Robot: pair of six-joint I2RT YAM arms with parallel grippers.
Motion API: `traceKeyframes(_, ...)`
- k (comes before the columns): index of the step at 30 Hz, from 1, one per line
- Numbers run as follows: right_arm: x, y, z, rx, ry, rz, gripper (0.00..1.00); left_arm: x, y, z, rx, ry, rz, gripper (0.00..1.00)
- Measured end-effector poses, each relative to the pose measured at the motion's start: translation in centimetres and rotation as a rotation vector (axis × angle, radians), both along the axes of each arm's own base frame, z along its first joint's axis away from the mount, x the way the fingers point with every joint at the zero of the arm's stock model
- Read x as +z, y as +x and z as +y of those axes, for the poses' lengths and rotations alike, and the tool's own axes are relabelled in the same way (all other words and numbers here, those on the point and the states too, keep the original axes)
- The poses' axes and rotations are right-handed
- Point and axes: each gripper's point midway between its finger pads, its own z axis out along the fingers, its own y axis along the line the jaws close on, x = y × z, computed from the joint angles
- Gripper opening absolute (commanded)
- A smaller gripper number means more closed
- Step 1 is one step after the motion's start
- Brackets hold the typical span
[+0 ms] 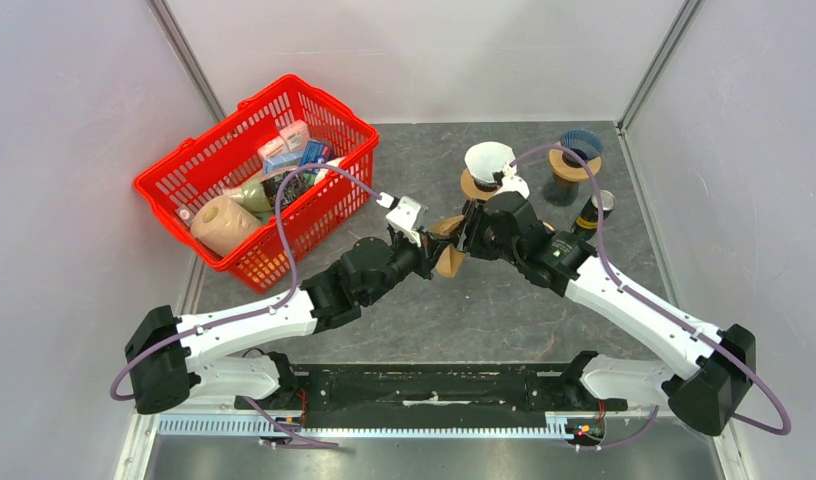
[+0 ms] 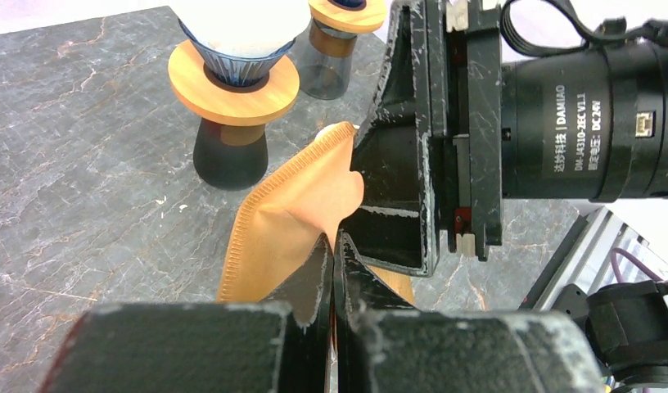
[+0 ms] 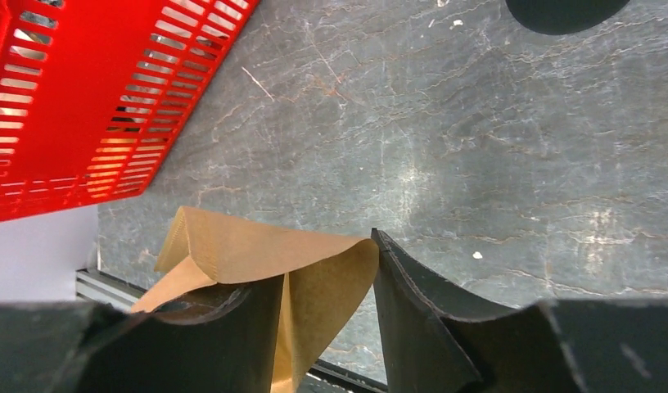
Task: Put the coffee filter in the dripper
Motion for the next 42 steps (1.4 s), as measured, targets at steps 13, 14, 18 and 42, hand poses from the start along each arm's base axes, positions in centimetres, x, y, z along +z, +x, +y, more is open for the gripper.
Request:
traceKeyframes(13,2.3,-1.4,-0.8,-0.007,0.175,-0.123,0.54,0.0,0.4,0.6,0.041,-0.010,-0.007,0.02)
traceKeyframes(14,2.4,-1.4,-0.7,-0.005,0.179,-0.127,0.54,0.1,0.3,0.6,0.041,-0.013,-0.008,0.02)
traceKeyframes(18,2.6,-1.1,-0.3,0.003,0.189,-0.138,0.53,0.6,0.1,0.7,0.033,-0.038,-0.012,0.02)
traceKeyframes(42,1.1,0.1,1.0,0.023,0.175,-0.140,0.09,0.4,0.1,1.1,0.051,-0.048,-0.001,0.02)
